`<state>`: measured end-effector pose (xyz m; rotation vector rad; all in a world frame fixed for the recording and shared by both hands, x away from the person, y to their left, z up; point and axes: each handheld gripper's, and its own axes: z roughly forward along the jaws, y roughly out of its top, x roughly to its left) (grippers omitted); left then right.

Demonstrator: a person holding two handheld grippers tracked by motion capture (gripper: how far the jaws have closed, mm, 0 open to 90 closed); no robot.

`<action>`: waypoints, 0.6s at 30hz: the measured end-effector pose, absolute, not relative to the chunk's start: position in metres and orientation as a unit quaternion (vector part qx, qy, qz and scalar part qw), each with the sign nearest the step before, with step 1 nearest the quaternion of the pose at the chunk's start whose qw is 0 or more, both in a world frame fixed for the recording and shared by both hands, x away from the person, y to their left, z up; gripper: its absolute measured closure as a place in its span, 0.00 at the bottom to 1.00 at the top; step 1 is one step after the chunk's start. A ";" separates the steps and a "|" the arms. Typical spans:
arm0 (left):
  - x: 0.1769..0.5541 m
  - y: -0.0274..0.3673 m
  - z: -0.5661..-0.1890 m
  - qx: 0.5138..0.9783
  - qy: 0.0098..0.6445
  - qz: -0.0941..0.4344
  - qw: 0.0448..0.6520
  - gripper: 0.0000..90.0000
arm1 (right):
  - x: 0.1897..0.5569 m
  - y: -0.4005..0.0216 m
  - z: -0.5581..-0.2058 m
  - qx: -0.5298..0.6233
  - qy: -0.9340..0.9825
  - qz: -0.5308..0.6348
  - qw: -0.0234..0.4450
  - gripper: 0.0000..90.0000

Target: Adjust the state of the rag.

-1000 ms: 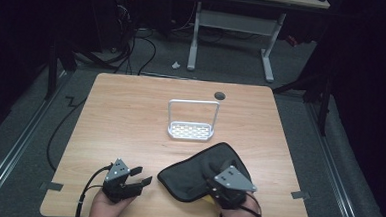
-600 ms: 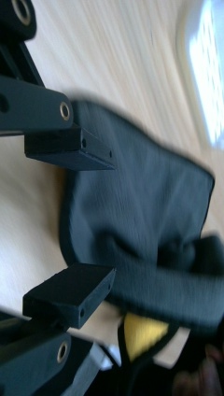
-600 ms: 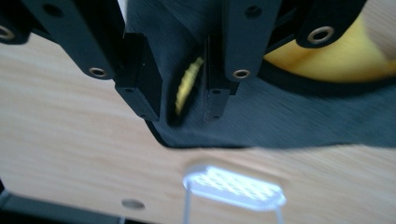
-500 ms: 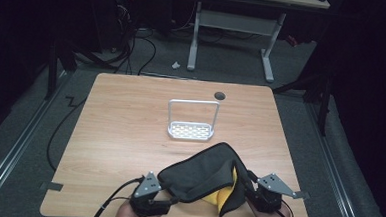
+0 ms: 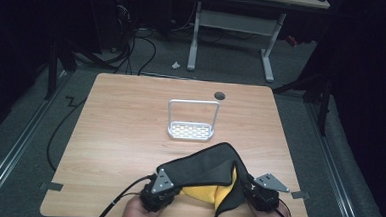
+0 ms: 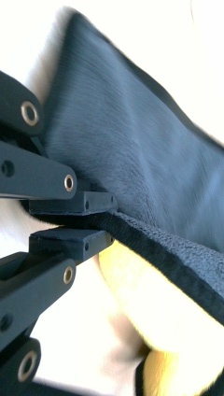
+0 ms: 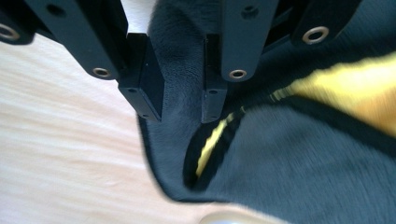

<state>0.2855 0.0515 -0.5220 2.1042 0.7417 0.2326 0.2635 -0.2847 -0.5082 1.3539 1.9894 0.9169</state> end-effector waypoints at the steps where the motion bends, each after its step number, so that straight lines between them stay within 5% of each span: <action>1: 0.289 0.060 -0.521 0.842 0.308 0.098 0.432 0.93 | 0.264 -0.283 -0.511 0.502 0.747 0.336 0.277 0.79; 8: 0.311 0.123 -0.524 0.825 0.355 0.119 0.424 0.93 | 0.272 -0.270 -0.526 0.491 0.774 0.316 0.245 0.79; 18: 0.311 0.125 -0.531 0.832 0.352 0.127 0.410 0.91 | 0.275 -0.247 -0.512 0.480 0.765 0.330 0.276 0.71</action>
